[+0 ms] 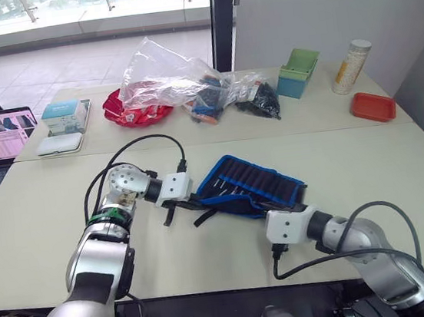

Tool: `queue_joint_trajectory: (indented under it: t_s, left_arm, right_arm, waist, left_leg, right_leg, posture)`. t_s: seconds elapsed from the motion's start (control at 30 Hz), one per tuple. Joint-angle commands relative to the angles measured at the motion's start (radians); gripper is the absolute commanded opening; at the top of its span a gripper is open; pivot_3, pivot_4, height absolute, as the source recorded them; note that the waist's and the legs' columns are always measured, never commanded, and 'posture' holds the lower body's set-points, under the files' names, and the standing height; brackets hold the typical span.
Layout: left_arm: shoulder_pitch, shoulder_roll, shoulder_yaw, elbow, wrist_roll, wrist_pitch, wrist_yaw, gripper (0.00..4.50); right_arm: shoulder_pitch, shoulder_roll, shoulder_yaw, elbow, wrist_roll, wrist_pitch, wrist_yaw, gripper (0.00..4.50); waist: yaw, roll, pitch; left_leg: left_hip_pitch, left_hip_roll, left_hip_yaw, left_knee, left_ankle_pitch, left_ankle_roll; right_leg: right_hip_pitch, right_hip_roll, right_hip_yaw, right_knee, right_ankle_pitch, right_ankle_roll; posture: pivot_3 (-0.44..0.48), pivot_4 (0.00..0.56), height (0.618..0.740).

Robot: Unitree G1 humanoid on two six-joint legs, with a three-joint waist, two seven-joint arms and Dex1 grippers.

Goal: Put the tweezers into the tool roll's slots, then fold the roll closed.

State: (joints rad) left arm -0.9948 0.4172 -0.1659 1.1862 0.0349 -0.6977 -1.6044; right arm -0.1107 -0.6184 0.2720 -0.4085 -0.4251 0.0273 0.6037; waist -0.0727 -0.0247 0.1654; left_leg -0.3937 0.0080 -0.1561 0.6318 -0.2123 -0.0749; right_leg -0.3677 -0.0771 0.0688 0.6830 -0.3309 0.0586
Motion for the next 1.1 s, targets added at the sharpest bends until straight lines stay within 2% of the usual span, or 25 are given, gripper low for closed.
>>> queue_joint_trajectory:
  t_s: [0.03,0.13,0.3,0.4,0.5,0.67,0.77,0.97,1.1]
  left_arm:
    - [0.084,0.084,-0.029,-0.136,-0.068,0.053,-0.010,0.02]
    - [0.194,0.127,-0.031,-0.313,-0.123,0.167,-0.010,0.02]
    - [0.400,0.182,-0.026,-0.703,-0.188,0.411,0.023,0.02]
    - [0.459,0.195,-0.020,-0.853,-0.210,0.548,0.076,0.02]
    - [0.482,0.201,-0.007,-0.978,-0.257,0.774,0.141,0.02]
    - [0.411,0.210,-0.025,-0.818,-0.140,0.745,0.260,0.02]
    - [0.386,0.203,-0.035,-0.763,-0.122,0.721,0.279,0.02]
    - [0.368,0.179,-0.045,-0.753,-0.114,0.745,0.323,0.02]
    - [0.383,0.167,-0.042,-0.762,-0.108,0.751,0.364,0.00]
  right_arm:
    - [-0.057,-0.025,0.025,0.063,-0.071,-0.080,-0.022,0.00]
    - [-0.092,-0.040,0.049,0.118,-0.105,-0.144,-0.036,0.00]
    - [-0.102,-0.035,0.043,0.149,-0.077,-0.182,-0.030,0.00]
    - [-0.082,-0.014,0.008,0.120,0.017,-0.133,0.007,0.00]
    - [-0.055,-0.019,-0.035,0.075,0.133,-0.049,0.082,0.00]
    - [-0.055,-0.004,-0.061,0.024,0.272,0.140,0.175,0.00]
    - [-0.048,0.006,-0.053,0.005,0.309,0.237,0.191,0.00]
    - [-0.059,0.073,-0.078,-0.002,0.369,0.407,0.130,0.00]
    - [-0.058,0.119,-0.140,-0.025,0.428,0.464,0.077,1.19]
  waist:
    - [-0.003,0.000,0.000]
    - [-0.005,0.000,0.000]
    - [-0.003,0.000,0.000]
    - [0.002,0.000,0.000]
    - [0.006,0.001,0.000]
    - [0.006,0.001,0.000]
    - [0.004,0.001,0.000]
    - [0.005,0.001,0.000]
    - [0.007,0.001,0.000]
  left_leg:
    - [0.000,0.000,0.000,0.000,0.000,0.000]
    - [0.001,0.000,0.000,-0.001,0.000,0.000]
    - [0.001,0.001,0.000,-0.001,0.000,0.000]
    - [0.001,0.001,0.000,-0.001,0.000,0.000]
    - [0.001,0.001,0.000,0.000,0.000,0.000]
    - [0.002,0.001,0.000,0.000,0.000,0.000]
    - [0.002,0.001,0.000,0.000,0.000,0.000]
    - [0.002,0.001,0.000,-0.001,0.000,0.000]
    - [0.002,0.001,0.000,-0.001,0.000,0.000]
  right_leg:
    - [0.000,0.000,0.000,0.000,0.000,0.000]
    - [0.000,0.000,0.000,0.001,0.000,0.000]
    - [0.000,0.000,0.000,0.001,0.000,0.000]
    - [0.000,0.000,0.000,0.001,0.000,0.000]
    - [0.001,0.000,0.000,0.001,0.000,0.000]
    - [0.001,0.001,0.000,0.001,0.000,0.000]
    - [0.001,0.000,0.000,0.001,0.000,0.000]
    - [0.001,0.000,0.000,0.001,0.000,0.000]
    - [0.001,0.000,0.000,0.001,0.000,0.000]
  posture:
    - [0.000,0.150,0.740]
    - [0.000,0.150,0.740]
    - [0.000,0.150,0.740]
    - [0.000,0.150,0.740]
    - [0.000,0.150,0.740]
    - [0.000,0.150,0.740]
    - [0.000,0.150,0.740]
    - [0.000,0.150,0.740]
    - [0.000,0.150,0.740]
